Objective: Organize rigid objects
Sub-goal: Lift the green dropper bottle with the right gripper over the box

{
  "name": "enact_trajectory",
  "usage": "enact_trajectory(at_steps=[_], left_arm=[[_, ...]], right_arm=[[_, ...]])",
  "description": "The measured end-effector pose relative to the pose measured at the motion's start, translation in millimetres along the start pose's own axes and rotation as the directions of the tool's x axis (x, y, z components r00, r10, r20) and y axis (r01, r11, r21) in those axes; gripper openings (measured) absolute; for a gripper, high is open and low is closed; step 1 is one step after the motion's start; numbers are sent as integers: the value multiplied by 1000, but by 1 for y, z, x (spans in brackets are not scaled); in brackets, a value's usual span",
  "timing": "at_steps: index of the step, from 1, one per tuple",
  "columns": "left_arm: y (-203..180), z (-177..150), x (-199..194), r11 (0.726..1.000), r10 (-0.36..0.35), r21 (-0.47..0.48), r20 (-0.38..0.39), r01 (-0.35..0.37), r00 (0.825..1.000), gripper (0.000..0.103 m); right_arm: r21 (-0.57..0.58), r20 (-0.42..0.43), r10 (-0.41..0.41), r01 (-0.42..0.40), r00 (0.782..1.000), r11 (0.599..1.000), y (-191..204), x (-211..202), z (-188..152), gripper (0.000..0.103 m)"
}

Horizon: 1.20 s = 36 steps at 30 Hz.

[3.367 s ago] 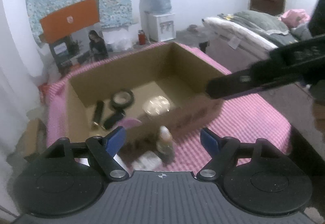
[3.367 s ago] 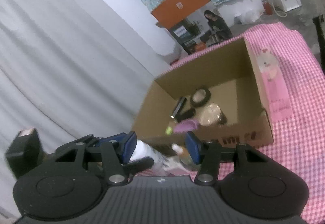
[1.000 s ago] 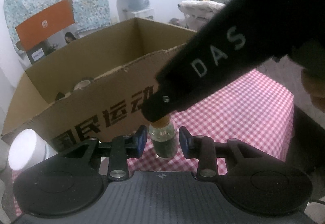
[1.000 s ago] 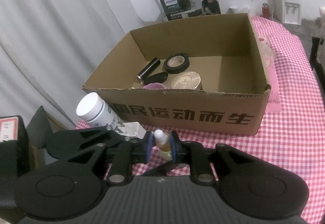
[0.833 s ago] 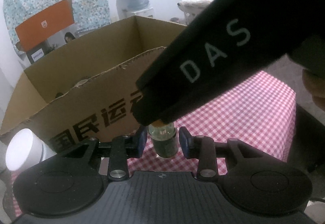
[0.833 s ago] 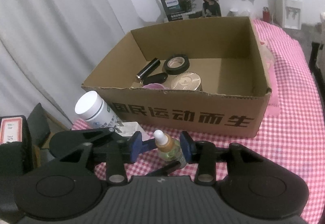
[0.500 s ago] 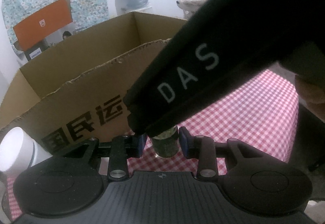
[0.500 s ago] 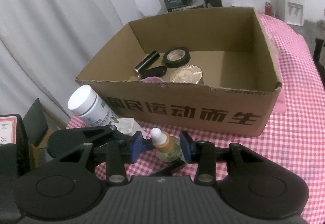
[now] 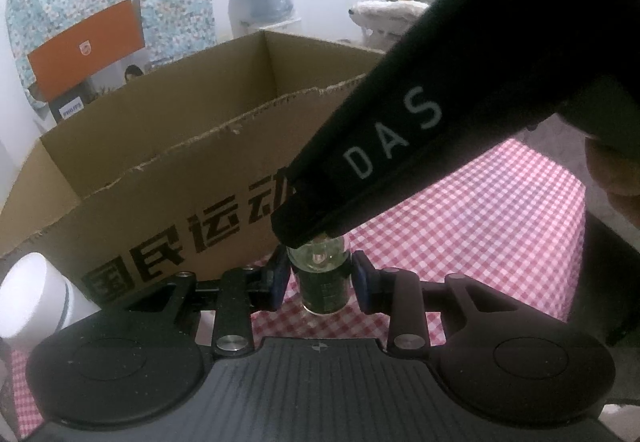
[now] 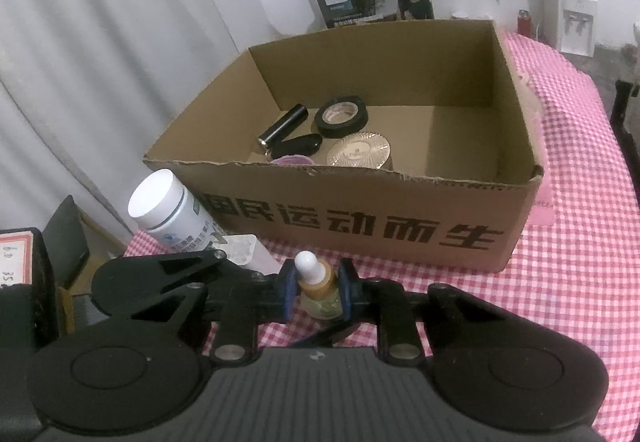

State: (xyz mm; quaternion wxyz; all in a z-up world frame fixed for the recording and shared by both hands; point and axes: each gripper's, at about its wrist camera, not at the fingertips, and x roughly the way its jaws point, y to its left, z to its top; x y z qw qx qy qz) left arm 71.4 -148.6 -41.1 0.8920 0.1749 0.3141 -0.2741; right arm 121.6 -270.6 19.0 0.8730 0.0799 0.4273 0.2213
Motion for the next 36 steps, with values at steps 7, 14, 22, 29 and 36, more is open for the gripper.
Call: enact_trajectory(at_steps=[7,14,22,29,36], left_arm=[[-1,23,-37,999,33,7,58,-34,998,32],[25,76,-64,996,43,-82,82,-37,996,32],[62,120,-11,979,47,-200,1,-46,999,32],[91,143,49,962,58,-260,-117,-87,991,32],[113,154,96,943,76,-306,-191,-133,979,32]], right_arm=[[-42,47,20,-18,999,999,14,-30,13,23],[-135,121,82,-66,989,989,31,-70,60,23],[-129,56,108,-100,993,987,7,-36,134,24],[-100,-43,100,-104,994,990,-28,24,174,24],[-51,-83,111,-115,990,992,-60,72,202,24]])
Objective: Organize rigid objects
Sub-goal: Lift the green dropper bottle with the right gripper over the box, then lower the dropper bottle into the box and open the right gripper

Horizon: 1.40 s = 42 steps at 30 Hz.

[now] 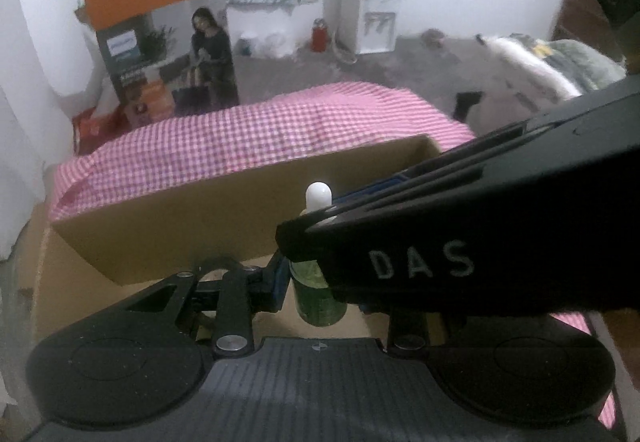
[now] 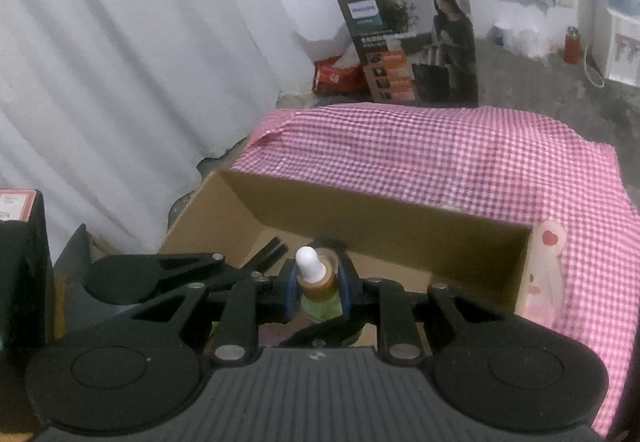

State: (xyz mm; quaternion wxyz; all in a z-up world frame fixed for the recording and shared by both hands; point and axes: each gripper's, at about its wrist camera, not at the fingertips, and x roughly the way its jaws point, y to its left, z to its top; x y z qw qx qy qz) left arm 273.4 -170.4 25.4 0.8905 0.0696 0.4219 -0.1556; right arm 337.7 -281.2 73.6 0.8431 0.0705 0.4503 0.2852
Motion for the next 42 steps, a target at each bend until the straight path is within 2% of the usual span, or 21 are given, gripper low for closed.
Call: enact_trajectory(at_steps=[3,10,13,16,18,19,20,25,30,36,42], left_arm=[[4,5,18,999,30,-17,-28,-31,999,33],[10,4,40,998,30,-44,-101,-35,994,33],[13,5,43,998,29,-47,-108,-35,994,34],[12,5,40,998,21,-49,-109,-27,994,42],[10,4,36,999,24,-43,-99,-28,995,53],[9,3,33,999,27,-37,-91,-30,996,55],[7,2,29,999,31,-31,-82,-33,996,60],[3,-6,-3,999,25,-37,-39,-26,999,67],[-1,-28,-53,1000,22,-20,45,-21,999,69],[-6,-80,-121,998,-9,55,145,1,989,70],[-4,-137,-162,991,-88,117,158,69,984,71]], right_arm=[[16,-24,-1,1,1000,1000,-12,22,8,24],[-1,-74,-30,30,997,1000,-23,60,9,24],[-5,-93,-35,35,995,999,-25,69,8,25],[9,-91,-28,29,995,1000,-26,69,11,27],[15,-88,-40,41,995,999,-26,67,13,36],[19,-86,-47,49,995,999,-25,65,13,47],[22,-78,-53,55,995,998,-24,62,13,52],[28,-11,-64,65,998,998,-15,27,5,52],[65,97,-62,56,993,996,-2,-35,-20,52],[104,237,12,-37,971,994,19,-114,-78,53],[140,285,83,-127,955,982,43,-149,-141,53]])
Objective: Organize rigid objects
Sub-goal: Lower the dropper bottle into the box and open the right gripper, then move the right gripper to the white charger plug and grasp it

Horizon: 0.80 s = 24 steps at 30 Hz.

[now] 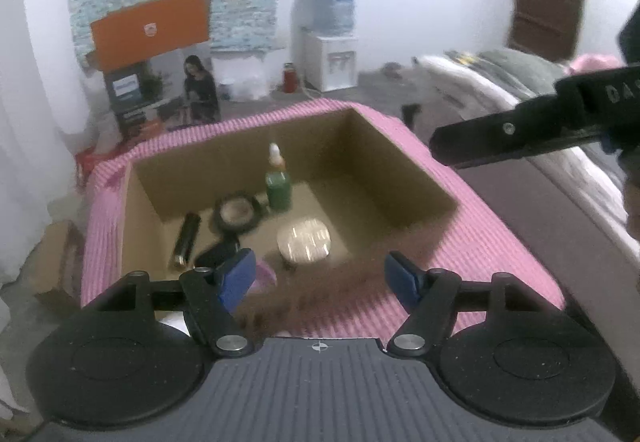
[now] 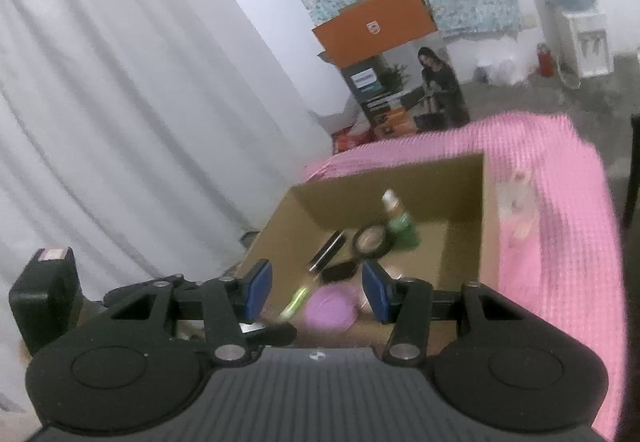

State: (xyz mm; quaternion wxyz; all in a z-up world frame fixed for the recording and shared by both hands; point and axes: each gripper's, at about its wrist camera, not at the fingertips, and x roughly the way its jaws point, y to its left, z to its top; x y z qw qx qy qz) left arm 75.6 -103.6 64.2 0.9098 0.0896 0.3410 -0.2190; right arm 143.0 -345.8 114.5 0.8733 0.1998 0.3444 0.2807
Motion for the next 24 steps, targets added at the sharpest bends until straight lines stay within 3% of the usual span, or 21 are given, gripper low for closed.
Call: enact_trajectory(at_steps=[6,10,17,24], left_arm=[[0,-47,-8,1000,-24,14,-37,25,999,71],[3,-72,9,1000,11,9,-72,-10,997,70],[16,-85,41,999,43,-15,-92,-45,995,60],[21,-97,55,999,39,-18,-105,-41,994,58]], right_arm=[[102,-64,66,-59,996,993,8,12,-48,53],[171,-123,87,-66,989,983,8,46,-67,52],[223,-205,68,-21,976,975,0,106,-79,45],[232,-252,39,21,967,973,-10,143,-84,34]])
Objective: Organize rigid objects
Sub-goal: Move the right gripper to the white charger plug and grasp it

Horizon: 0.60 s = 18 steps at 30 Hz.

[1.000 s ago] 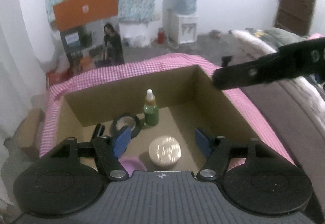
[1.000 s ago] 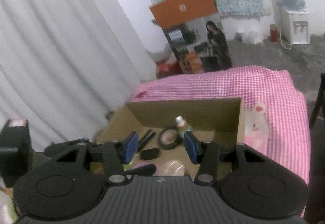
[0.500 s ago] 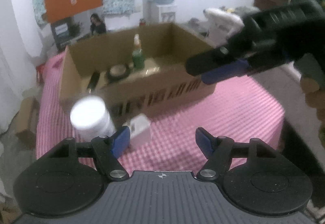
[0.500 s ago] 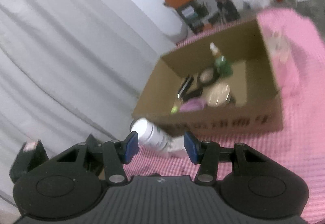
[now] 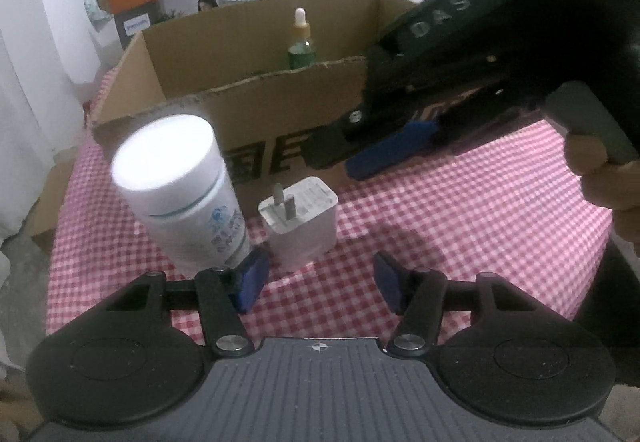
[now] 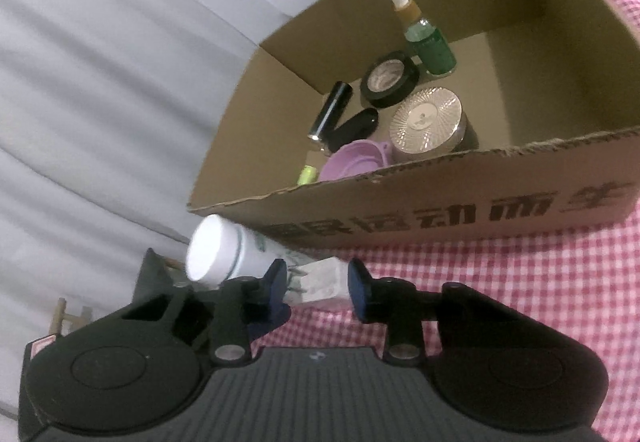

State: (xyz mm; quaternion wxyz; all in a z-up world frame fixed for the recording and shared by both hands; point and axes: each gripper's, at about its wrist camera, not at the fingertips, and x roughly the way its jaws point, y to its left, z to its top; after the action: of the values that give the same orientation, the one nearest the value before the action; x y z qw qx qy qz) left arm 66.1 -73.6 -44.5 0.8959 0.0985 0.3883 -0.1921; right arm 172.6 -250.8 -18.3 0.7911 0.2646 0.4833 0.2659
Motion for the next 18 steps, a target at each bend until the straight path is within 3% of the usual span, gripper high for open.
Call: enact_trajectory(at_steps=[10,18], left_arm=[[1,-1,13,1000,-21,-12,-16,21,1000,57],[-12,0,15,996,-87,31,-14,87,996,57]], right_arm=[[-3,-46,-14,14,999,1000,-6,27,-3,27],[28,-26,-35,36,999,999,-21,15,-14,27]])
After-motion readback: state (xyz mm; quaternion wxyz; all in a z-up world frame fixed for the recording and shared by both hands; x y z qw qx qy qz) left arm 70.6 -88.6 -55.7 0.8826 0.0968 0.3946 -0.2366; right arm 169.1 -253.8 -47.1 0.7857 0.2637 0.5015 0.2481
